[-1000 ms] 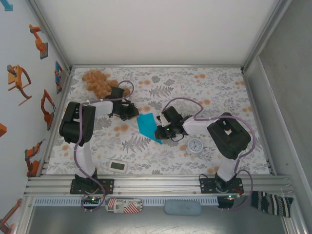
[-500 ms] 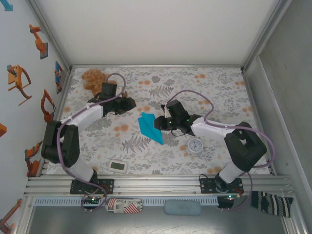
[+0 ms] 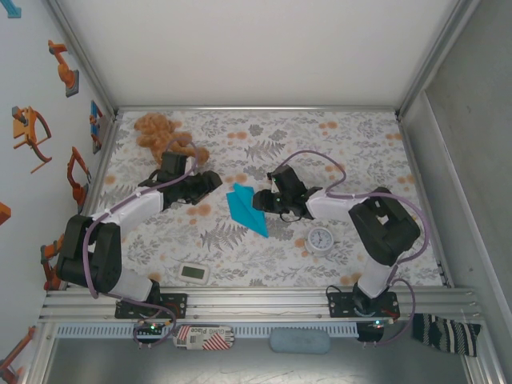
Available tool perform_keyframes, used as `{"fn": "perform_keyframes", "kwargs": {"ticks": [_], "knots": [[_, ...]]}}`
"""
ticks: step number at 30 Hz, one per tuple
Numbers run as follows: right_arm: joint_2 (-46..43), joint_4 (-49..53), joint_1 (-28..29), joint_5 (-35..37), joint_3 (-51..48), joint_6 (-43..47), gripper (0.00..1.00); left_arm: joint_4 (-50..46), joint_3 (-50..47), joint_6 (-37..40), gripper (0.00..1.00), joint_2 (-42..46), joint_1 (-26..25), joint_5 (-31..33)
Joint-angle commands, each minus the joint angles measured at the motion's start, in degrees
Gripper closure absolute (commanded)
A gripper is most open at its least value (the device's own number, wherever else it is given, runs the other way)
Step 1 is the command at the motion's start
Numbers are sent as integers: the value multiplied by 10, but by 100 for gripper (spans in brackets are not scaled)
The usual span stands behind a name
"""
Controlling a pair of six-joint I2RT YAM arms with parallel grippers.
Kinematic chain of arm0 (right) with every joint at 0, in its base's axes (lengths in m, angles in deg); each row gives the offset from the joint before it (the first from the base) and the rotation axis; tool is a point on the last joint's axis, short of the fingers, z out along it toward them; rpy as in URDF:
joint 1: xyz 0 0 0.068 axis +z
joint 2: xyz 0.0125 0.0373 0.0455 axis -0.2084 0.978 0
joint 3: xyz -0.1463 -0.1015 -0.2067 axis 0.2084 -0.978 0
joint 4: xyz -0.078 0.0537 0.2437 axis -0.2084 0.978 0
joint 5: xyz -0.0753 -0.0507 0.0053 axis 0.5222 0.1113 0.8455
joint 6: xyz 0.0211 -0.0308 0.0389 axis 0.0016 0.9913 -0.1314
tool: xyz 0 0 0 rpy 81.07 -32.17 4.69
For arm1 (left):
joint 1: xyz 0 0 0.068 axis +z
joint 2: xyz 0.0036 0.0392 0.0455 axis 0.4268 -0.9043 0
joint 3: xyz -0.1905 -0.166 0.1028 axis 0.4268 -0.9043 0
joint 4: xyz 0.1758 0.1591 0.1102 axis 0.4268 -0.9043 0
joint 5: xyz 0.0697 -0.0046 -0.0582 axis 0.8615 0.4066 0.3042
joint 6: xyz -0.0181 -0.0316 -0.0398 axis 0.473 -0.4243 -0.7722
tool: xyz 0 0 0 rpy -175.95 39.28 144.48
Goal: Fold a paper plane with a square sheet of paper (pick it up from the middle)
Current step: Pick up the paper from the center of the table, then turn over the paper at the center of the table.
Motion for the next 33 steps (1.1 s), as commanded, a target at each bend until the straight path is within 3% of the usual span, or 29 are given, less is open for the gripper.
{"fn": "perform_keyframes", "kwargs": {"ticks": [1,7,15,20,24,28,33], "knots": [[21,-25,-3,-20,26,7,61,31,-3,-22,35,-1,-2,-20],[20,-52,-3,-43,24,8,75,33,0,-21,35,-2,-1,-25],[-9,-80,-3,-60,16,2,100,29,5,-24,34,17,0,-37],[-83,-110,-5,-47,2,-11,100,59,-4,-57,29,69,-1,-57],[-130,-148,-19,-52,1,-33,100,137,-27,-110,23,106,-9,-83],[-142,-216,-34,-88,11,-80,100,259,-50,-159,20,125,-32,-108],[-133,-304,-47,-127,23,-149,100,338,-34,-154,20,117,-70,-130]]}}
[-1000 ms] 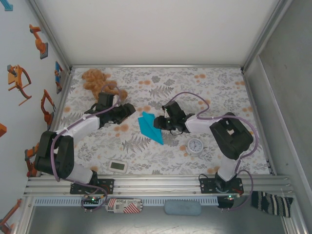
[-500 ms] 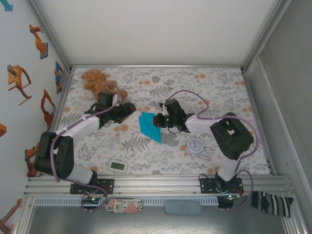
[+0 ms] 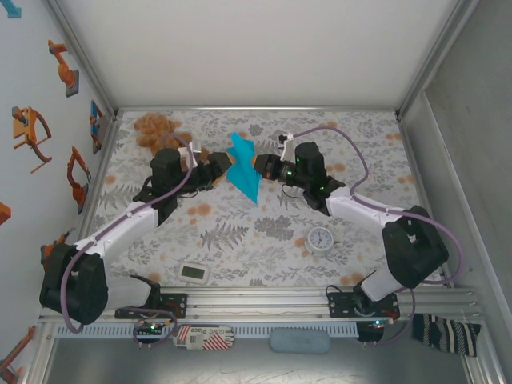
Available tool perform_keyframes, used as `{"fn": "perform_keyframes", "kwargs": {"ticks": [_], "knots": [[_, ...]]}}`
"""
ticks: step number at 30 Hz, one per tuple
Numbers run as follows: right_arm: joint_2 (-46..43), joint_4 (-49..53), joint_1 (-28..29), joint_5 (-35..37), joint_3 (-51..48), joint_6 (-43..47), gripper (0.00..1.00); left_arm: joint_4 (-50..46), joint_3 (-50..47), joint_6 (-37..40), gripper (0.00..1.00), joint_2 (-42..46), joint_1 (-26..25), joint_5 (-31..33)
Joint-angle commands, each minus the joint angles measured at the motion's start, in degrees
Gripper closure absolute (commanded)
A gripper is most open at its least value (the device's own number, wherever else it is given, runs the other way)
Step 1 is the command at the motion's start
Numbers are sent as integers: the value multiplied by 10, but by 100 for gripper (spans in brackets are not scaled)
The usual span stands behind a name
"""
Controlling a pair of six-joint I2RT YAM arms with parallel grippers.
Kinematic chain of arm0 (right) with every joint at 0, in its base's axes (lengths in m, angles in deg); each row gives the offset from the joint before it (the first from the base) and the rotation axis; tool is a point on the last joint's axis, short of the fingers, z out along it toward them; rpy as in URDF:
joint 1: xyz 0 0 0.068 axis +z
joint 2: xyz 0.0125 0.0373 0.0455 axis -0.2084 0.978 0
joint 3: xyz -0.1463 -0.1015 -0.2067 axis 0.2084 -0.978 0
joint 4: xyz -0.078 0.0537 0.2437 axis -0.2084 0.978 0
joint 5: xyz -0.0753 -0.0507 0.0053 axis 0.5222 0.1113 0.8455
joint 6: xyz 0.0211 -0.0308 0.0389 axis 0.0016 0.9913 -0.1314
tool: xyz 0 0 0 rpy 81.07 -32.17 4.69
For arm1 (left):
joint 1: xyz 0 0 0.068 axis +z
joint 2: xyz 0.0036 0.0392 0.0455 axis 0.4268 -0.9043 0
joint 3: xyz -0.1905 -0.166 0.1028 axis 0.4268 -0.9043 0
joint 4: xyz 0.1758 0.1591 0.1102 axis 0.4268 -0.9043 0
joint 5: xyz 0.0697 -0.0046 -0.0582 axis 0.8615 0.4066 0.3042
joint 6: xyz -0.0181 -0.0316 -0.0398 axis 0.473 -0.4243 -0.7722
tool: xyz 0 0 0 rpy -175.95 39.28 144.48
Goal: Fold a paper plane with a square sheet of paper (pick it up from the middle)
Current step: Turn over the paper at the center of the table.
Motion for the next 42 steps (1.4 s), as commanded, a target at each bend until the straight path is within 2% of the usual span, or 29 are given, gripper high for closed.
{"fn": "perform_keyframes", "kwargs": {"ticks": [1,10,17,23,42], "knots": [[6,-97,-8,-40,19,-69,100,98,13,-15,20,-4,-18,-34],[11,-156,-20,-63,25,-127,100,157,30,-29,40,-46,-26,-59],[30,-217,-26,-85,28,-171,100,172,46,-25,46,-66,-34,-84],[45,-252,-33,-96,28,-199,100,245,45,-57,53,-88,-35,-113],[40,-256,-47,-103,15,-202,99,213,55,-40,81,-99,-34,-112]]}}
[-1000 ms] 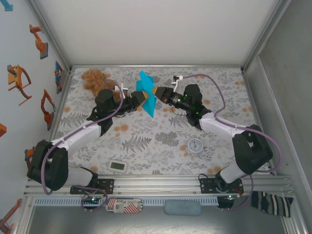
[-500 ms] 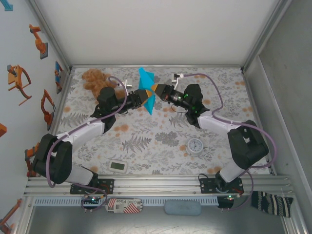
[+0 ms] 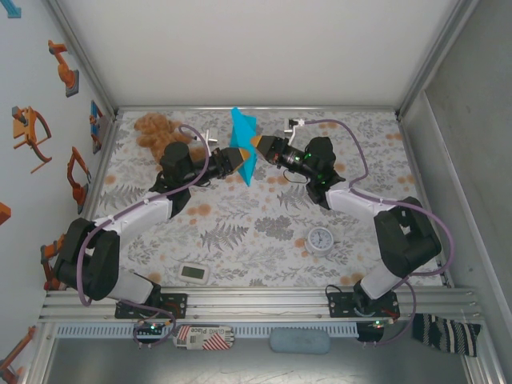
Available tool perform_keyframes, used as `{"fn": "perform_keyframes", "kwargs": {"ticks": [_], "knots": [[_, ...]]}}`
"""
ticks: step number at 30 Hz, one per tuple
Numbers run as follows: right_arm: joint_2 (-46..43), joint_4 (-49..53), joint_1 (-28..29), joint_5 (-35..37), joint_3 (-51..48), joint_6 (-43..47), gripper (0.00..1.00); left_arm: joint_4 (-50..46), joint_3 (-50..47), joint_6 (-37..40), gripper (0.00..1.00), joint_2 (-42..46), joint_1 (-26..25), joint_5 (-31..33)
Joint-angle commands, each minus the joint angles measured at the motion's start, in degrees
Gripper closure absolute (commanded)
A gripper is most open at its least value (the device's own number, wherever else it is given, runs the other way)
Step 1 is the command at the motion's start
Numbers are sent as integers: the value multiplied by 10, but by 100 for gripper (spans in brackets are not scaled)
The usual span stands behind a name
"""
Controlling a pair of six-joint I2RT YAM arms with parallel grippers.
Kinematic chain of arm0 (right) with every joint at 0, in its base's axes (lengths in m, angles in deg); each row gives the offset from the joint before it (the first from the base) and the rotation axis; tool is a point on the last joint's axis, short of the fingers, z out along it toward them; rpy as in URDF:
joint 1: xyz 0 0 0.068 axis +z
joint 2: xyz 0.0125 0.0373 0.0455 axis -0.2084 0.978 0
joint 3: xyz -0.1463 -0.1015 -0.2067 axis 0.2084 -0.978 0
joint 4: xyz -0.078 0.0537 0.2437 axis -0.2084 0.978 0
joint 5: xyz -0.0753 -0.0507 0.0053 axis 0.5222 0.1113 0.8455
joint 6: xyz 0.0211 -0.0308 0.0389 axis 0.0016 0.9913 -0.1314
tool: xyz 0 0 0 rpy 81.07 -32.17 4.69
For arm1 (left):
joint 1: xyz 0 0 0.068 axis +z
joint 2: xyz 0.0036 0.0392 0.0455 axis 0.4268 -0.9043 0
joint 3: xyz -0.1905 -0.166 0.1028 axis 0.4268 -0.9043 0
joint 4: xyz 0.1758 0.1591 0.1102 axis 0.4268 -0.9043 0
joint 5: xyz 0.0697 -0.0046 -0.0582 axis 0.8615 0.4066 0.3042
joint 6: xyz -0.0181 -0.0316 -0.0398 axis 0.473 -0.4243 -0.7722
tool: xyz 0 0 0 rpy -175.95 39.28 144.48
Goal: Fold a paper plane with a square sheet of paper (pick it up from the middle)
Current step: Turn over the paper at the center of the table.
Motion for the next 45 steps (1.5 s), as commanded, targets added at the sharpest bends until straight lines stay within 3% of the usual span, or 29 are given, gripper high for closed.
{"fn": "perform_keyframes", "kwargs": {"ticks": [1,8,18,23,29,33,36,45], "knots": [[-5,-28,-5,-9,2,-2,98,3,18,9,82,-3,-1,-12],[-8,-17,-15,11,-22,14,83,-56,22,53,88,9,0,13],[-77,134,-31,68,-56,121,67,-305,65,211,87,40,3,91],[-152,344,-32,172,-47,246,65,-533,140,337,87,27,-11,237],[-226,527,-32,320,-39,338,65,-720,233,429,87,-45,-55,494],[-258,577,-32,380,-48,354,65,-790,293,452,87,-123,-83,647],[-272,591,-32,406,-57,353,65,-820,329,462,87,-184,-98,724],[-286,606,-32,443,-71,347,67,-890,422,483,86,-348,-138,879]]}}
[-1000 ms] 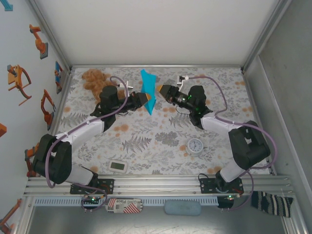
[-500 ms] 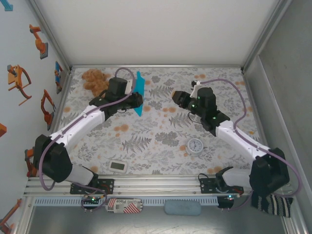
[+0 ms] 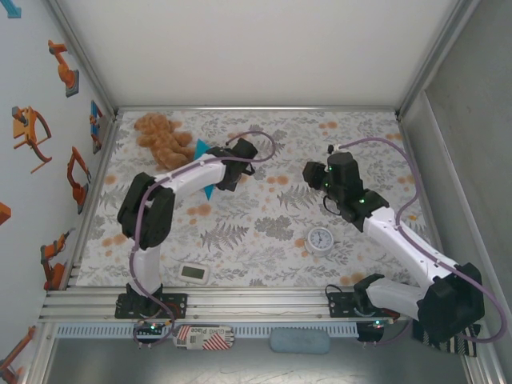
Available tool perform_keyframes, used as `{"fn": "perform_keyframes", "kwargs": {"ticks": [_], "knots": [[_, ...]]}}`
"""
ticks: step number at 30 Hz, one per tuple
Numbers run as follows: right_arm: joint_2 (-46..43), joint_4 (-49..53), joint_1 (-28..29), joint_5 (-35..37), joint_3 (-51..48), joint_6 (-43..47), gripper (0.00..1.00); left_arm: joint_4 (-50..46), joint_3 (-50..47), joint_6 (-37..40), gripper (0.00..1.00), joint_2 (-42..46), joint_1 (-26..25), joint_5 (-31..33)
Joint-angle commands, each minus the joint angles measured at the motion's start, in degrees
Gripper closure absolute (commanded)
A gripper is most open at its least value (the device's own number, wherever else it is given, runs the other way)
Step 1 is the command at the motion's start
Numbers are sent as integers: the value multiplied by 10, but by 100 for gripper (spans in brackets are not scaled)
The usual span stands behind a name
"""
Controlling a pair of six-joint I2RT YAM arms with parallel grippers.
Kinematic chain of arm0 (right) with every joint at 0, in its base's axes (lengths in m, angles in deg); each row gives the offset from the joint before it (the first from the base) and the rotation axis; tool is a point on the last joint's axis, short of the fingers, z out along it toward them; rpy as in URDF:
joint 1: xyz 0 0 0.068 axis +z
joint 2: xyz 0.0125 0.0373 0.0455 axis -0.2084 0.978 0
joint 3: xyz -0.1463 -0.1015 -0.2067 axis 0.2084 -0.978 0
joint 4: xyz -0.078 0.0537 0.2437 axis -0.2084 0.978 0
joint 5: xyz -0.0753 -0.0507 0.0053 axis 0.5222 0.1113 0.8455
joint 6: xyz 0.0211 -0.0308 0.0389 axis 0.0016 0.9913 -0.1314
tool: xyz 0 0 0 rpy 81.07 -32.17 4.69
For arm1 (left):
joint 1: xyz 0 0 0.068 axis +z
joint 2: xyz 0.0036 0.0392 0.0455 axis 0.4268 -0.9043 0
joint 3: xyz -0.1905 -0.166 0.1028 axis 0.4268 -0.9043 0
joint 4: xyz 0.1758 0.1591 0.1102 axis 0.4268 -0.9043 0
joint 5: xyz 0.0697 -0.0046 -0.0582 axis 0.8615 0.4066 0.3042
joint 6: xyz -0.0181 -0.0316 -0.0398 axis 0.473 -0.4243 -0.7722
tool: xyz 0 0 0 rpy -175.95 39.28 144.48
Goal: Fold a paper plane with a square sheet of paper (pick it up from the middle)
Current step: Turn over the paper at the center of the table.
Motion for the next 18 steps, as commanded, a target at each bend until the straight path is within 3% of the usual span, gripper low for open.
{"fn": "perform_keyframes", "kwargs": {"ticks": [1,18], "knots": [[-15,20,-3,45,-4,5,67,-55,28,20,86,-39,-13,91],[-17,31,-3,55,-7,-8,67,-59,72,-8,82,-149,-44,77]]}}
